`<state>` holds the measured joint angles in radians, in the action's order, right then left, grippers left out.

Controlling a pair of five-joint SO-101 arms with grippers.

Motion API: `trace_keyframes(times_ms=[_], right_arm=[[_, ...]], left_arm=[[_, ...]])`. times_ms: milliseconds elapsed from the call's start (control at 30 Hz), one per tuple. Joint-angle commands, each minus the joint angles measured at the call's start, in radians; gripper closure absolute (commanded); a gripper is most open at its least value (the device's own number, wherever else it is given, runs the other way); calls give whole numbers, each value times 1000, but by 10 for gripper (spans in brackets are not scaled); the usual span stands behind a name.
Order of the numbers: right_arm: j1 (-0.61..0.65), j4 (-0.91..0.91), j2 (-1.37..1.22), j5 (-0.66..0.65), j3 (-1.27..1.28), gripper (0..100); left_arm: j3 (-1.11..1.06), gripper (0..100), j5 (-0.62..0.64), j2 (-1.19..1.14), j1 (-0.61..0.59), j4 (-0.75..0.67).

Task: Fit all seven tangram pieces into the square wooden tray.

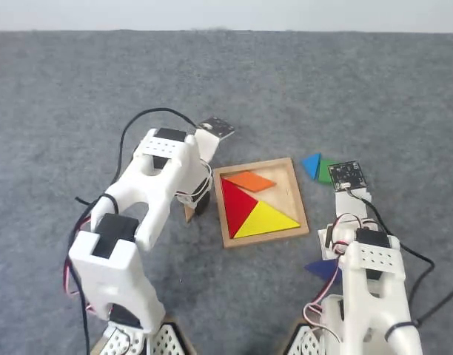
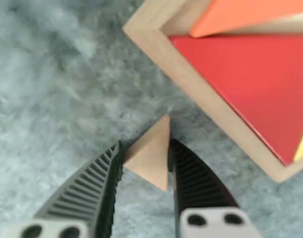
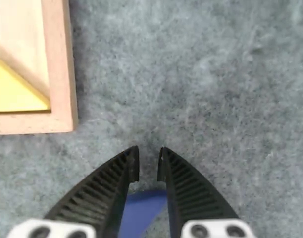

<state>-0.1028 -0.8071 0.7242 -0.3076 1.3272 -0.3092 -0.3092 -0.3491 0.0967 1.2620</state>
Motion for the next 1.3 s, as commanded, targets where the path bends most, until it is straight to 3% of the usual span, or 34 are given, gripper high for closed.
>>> trace_keyframes(times_ms=[0, 400, 667, 767, 1000, 1267], right_arm=[[7, 19, 35, -9, -9, 924], [7, 19, 35, -8, -9, 924], [7, 19, 35, -6, -9, 924], [7, 19, 35, -6, -9, 924], [7, 19, 35, -6, -9, 924], [7, 19, 36, -6, -9, 924]], left_arm=[[-4, 987, -26, 9, -6, -12], [79, 990, -20, 172, 0, 126], [174, 989, 14, 269, 121, 227], [213, 988, 112, 252, 175, 204], [298, 988, 512, 118, 296, 57], [398, 988, 839, -87, 368, 77]])
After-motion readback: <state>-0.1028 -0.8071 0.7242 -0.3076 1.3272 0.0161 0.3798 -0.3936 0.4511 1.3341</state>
